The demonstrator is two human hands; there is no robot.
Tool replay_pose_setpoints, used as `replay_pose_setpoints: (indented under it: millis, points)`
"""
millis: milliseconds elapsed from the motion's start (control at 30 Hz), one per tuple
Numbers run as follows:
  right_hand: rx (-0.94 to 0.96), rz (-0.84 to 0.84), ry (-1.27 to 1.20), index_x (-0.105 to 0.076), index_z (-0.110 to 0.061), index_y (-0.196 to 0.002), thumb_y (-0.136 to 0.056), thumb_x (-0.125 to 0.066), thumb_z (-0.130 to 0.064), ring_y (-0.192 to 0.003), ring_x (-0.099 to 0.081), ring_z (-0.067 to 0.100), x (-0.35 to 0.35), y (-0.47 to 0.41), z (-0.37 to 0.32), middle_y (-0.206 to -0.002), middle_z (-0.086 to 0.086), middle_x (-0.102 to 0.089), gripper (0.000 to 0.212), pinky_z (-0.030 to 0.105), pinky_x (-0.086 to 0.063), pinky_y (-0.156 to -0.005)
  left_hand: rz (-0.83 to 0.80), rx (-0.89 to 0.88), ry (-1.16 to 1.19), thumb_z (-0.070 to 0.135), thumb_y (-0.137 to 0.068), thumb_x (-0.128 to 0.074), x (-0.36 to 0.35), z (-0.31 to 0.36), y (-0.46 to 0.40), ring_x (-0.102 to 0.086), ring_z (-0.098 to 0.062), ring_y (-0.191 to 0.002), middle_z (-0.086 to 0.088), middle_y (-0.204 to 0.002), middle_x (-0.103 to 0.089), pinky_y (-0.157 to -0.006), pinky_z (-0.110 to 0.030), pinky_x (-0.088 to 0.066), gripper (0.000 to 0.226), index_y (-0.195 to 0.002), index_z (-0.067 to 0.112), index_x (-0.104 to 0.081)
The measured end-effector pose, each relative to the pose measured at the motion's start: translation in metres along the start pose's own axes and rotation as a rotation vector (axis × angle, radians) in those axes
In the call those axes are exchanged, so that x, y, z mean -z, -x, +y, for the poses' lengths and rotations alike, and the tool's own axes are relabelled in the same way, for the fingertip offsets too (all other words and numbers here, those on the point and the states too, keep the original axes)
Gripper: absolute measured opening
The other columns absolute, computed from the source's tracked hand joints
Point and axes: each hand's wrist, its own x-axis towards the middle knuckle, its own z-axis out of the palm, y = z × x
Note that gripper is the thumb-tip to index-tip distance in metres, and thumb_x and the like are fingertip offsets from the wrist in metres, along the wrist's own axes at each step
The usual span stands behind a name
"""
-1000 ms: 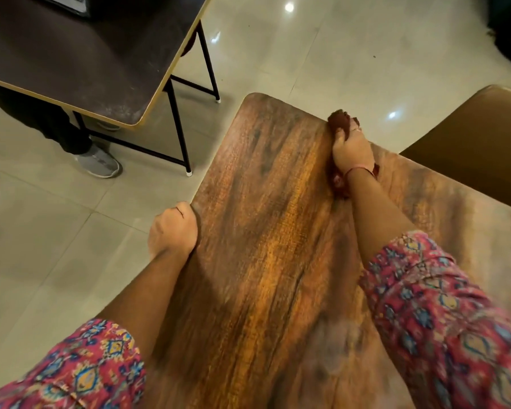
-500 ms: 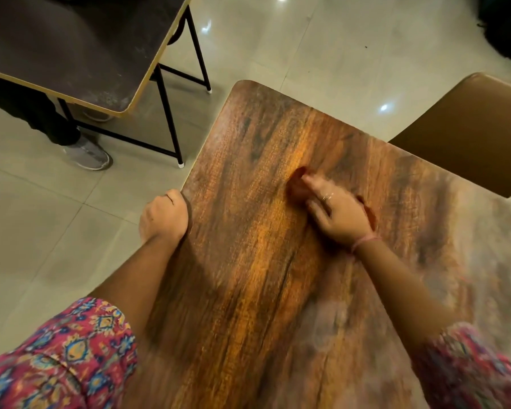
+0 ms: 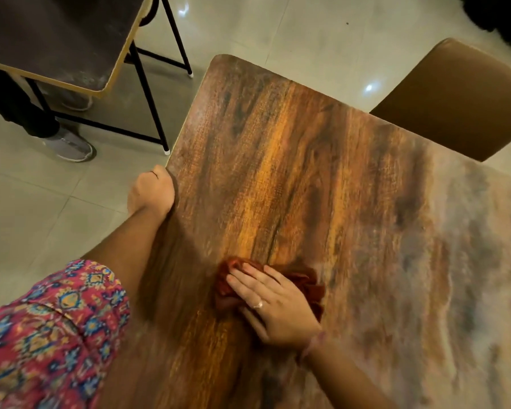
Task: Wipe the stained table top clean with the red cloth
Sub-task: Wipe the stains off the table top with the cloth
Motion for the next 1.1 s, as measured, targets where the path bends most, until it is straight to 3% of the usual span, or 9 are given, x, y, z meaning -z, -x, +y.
replay_pose_setpoints:
  millis: [67,200,333,500,567,733,900,1033,1100]
  points:
    - [-0.016,0.018,0.043,-0.038,-0.02,-0.145,-0.097,-0.041,-0.036,-0.14,-0.034,0.014,0.013,0.023,0.034,-0.147,-0.002,-0.043,0.051,0.039,-0.033,-0.112,-0.01,0.011,0.022,0.032,-0.096,-0.026,0.0,-0.001,-0.001,-0.052,-0.044,-0.111,-0.032,-0.122,-0.055,-0.089,-0.041,-0.04,0.056,-0.115,-0.011,-0.057]
    - [-0.525,0.251,-0.054,-0.043,-0.011,-0.142,-0.097,-0.045,-0.028,-0.132,-0.045,0.025,0.042,0.009,0.089,-0.142,0.007,-0.049,0.047,0.039,-0.038,-0.108,-0.079,0.032,0.114,0.029,-0.097,-0.027,0.005,-0.002,0.0,-0.048,-0.043,-0.117,-0.032,-0.127,-0.051,-0.098,-0.042,-0.036,0.054,-0.12,-0.012,-0.053]
    - [-0.865,0.418,-0.068,-0.037,-0.013,-0.146,-0.099,-0.044,-0.026,-0.136,-0.04,0.022,0.031,-0.02,0.07,-0.146,0.005,-0.045,0.049,0.035,-0.032,-0.11,-0.175,0.067,0.276,0.027,-0.096,-0.027,0.02,-0.007,0.007,-0.048,-0.038,-0.114,-0.025,-0.128,-0.052,-0.092,-0.04,-0.037,0.049,-0.12,-0.006,-0.054]
    - [-0.829,0.377,-0.078,-0.036,-0.015,-0.147,-0.1,-0.043,-0.027,-0.139,-0.035,0.02,0.006,-0.025,-0.008,-0.148,0.002,-0.042,0.049,0.036,-0.031,-0.112,-0.437,0.215,0.631,0.031,-0.094,-0.036,0.052,-0.027,0.028,-0.054,-0.018,-0.053,0.001,-0.05,-0.055,-0.045,-0.024,-0.036,0.05,-0.049,0.018,-0.053]
    - [-0.88,0.384,-0.083,-0.035,-0.016,-0.147,-0.1,-0.042,-0.028,-0.14,-0.034,0.019,0.002,-0.036,-0.027,-0.149,0.002,-0.041,0.049,0.036,-0.03,-0.112,-0.5,0.289,0.752,0.028,-0.094,-0.04,0.065,-0.041,0.039,-0.048,-0.011,-0.033,0.006,-0.038,-0.049,-0.036,-0.013,-0.033,0.056,-0.039,0.019,-0.048]
    - [-0.92,0.384,-0.071,-0.035,-0.015,-0.147,-0.101,-0.038,-0.03,-0.14,-0.034,0.019,0.014,-0.109,-0.026,-0.149,0.003,-0.041,0.049,0.037,-0.031,-0.112,-0.683,0.387,0.926,0.035,-0.098,-0.036,0.08,-0.09,0.05,-0.047,-0.012,-0.045,0.006,-0.05,-0.052,-0.046,-0.022,-0.037,0.038,-0.063,0.023,-0.045]
    - [-0.916,0.337,-0.117,-0.031,-0.017,-0.148,-0.101,-0.035,-0.031,-0.141,-0.031,0.021,0.039,-0.22,0.005,-0.152,0.003,-0.036,0.049,0.038,-0.027,-0.114,-0.882,0.352,0.981,0.032,-0.099,-0.028,0.086,-0.126,0.051,-0.033,-0.013,-0.059,-0.001,-0.07,-0.035,-0.056,-0.029,-0.03,0.044,-0.057,0.024,-0.038]
    - [-0.849,0.332,-0.112,-0.036,-0.017,-0.146,-0.099,-0.039,-0.028,-0.137,-0.037,0.023,0.034,-0.267,-0.013,-0.148,0.004,-0.042,0.048,0.037,-0.03,-0.112,-0.902,0.413,1.012,0.03,-0.1,-0.031,0.085,-0.133,0.046,-0.062,-0.013,-0.071,-0.003,-0.088,-0.071,-0.065,-0.028,-0.046,0.038,-0.078,0.015,-0.058]
    - [-0.7,0.332,-0.12,-0.041,-0.016,-0.143,-0.098,-0.043,-0.026,-0.135,-0.041,0.022,0.016,-0.254,-0.052,-0.144,0.004,-0.047,0.047,0.038,-0.033,-0.111,-0.905,0.443,0.999,0.029,-0.101,-0.031,0.085,-0.13,0.042,-0.068,-0.012,-0.075,-0.004,-0.093,-0.074,-0.067,-0.026,-0.053,0.032,-0.092,0.011,-0.056]
